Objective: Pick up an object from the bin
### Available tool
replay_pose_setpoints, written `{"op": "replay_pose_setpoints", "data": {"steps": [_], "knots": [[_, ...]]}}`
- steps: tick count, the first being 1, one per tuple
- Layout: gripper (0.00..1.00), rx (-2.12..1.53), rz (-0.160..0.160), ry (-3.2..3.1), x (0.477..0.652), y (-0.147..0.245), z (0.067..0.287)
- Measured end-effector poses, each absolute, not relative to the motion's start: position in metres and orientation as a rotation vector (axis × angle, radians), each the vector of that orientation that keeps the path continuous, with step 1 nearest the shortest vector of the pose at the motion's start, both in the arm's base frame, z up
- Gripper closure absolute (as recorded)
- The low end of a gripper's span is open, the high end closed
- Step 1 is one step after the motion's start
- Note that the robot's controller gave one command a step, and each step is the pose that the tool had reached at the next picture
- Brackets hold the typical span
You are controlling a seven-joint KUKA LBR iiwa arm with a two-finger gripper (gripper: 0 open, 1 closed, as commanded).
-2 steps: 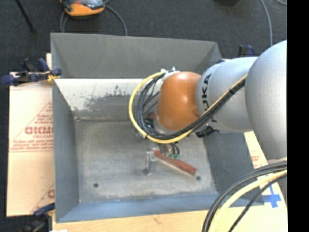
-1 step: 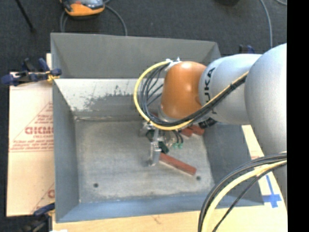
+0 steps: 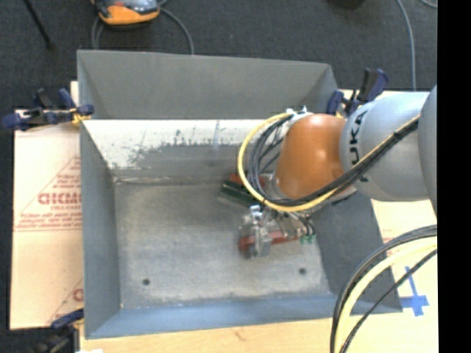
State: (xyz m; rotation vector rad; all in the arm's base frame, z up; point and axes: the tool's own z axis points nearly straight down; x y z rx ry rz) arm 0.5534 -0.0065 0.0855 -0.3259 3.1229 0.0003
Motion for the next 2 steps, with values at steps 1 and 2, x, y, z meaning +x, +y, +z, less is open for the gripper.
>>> {"op": "replay_pose_setpoints", "data": {"steps": [1,2], "knots": [[1.0,-0.325,0.001,3.123,0.553,-0.006,0.086],[1.0,-0.383,-0.002,3.11,0.556,-0.016,0.218]]}}
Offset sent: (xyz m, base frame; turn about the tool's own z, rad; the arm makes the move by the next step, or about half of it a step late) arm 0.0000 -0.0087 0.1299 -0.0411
